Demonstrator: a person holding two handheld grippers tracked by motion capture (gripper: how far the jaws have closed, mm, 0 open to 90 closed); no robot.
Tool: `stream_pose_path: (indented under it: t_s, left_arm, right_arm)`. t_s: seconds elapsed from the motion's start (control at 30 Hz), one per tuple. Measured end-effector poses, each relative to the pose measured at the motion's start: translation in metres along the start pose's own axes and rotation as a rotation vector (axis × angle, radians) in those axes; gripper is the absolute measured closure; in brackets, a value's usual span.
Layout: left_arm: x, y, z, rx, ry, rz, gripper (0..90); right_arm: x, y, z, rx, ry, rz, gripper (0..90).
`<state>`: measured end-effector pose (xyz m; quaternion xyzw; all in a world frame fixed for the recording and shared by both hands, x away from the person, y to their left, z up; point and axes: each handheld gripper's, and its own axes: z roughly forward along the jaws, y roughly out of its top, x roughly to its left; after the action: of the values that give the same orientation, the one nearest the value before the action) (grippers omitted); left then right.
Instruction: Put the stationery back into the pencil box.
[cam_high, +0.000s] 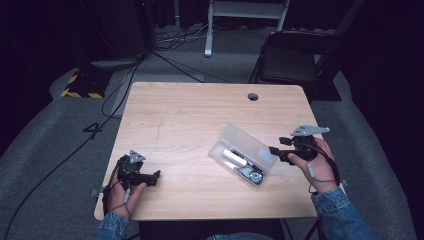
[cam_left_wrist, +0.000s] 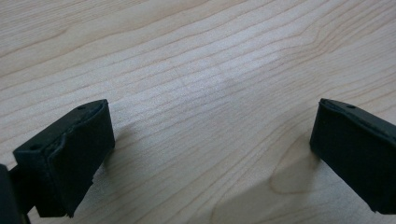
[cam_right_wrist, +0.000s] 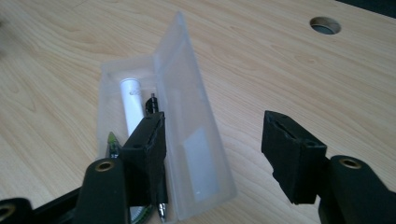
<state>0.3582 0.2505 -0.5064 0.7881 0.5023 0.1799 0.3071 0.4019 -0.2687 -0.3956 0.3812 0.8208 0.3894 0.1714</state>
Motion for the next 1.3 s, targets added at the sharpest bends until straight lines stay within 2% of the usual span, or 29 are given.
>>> stream_pose_path:
  t_s: [0.1,0.33,0.57,0.7,0.9,1.3]
  left_arm:
    - [0.0,0.0,0.0,0.0,0.0,0.0,0.2]
    - [0.0,0.0,0.0,0.0,0.0,0.001,0.2]
    - [0.0,0.0,0.0,0.0,0.0,0.0,0.2]
    - [0.0,0.0,0.0,0.0,-0.001,0.0,0.2]
    - [0.0,0.0,0.0,0.0,0.0,0.0,0.2]
    - [0.0,0.0,0.0,0.0,0.0,0.001,0.2]
  right_arm:
    - [-0.004,-0.002,-0.004,-0.004,-0.013,0.014,41.3]
    - [-0.034,-0.017,-0.013,-0.001,-0.08,0.088,41.2]
    - [-0.059,-0.038,-0.004,0.025,-0.128,0.137,40.7]
    - [-0.068,-0.048,0.004,0.032,-0.136,0.153,39.9]
    - [-0.076,-0.06,0.017,0.051,-0.144,0.148,38.9]
    - [-0.079,-0.078,0.035,0.09,-0.147,0.159,38.3]
